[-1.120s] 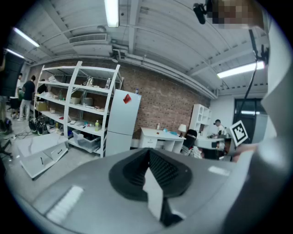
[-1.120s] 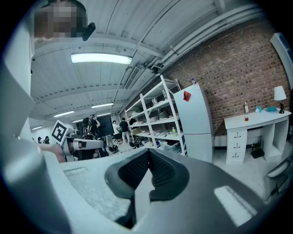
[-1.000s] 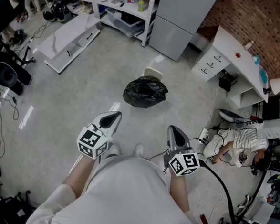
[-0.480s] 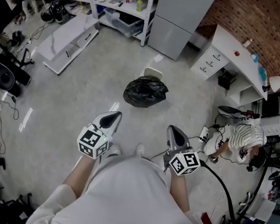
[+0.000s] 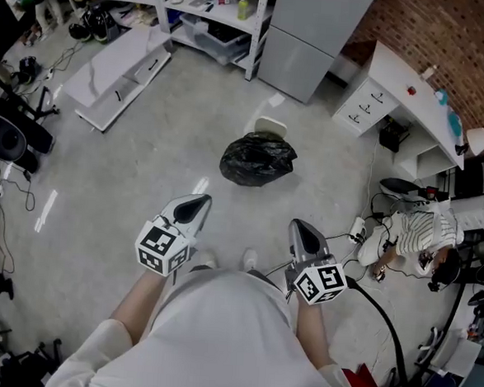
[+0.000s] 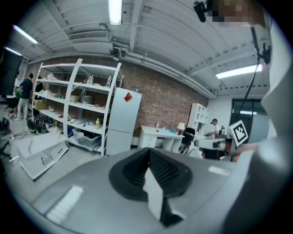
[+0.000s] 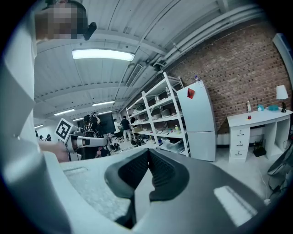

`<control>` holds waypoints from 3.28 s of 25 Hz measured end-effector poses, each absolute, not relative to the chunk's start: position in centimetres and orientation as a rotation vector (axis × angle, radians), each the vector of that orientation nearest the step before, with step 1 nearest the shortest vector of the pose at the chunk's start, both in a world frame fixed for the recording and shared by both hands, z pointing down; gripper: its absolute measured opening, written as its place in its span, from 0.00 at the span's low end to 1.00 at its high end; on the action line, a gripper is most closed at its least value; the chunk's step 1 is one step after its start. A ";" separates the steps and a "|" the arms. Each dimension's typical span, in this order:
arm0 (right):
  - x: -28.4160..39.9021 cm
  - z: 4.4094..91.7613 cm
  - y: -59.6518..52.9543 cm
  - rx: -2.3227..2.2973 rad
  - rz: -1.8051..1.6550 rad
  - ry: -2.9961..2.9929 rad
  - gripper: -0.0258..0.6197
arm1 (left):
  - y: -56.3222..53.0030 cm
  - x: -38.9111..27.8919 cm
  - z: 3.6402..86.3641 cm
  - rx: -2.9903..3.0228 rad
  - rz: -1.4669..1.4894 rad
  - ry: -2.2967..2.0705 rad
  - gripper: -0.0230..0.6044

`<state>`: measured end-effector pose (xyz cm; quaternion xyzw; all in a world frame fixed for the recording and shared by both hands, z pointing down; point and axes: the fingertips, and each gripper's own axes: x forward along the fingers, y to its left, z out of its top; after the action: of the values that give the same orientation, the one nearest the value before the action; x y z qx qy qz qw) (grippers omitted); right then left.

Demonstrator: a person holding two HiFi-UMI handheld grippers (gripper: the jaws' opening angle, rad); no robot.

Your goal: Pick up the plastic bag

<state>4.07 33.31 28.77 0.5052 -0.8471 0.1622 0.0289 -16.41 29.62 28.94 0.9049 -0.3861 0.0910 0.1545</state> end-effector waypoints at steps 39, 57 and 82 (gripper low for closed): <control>7.7 33.6 17.3 1.523 0.630 -2.528 0.04 | 15.3 -12.8 31.9 2.613 0.376 -1.084 0.04; 18.4 36.3 4.8 1.354 0.691 -2.550 0.04 | 3.0 -3.6 33.6 2.489 0.483 -1.214 0.04; 16.4 47.6 -3.2 1.507 0.771 -2.350 0.04 | -8.5 -5.6 46.6 2.524 0.734 -1.034 0.04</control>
<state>16.43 -3.18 47.57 0.5164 -0.8053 0.2642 0.1224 -5.64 -8.49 46.60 0.8824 -0.3614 0.2566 0.1578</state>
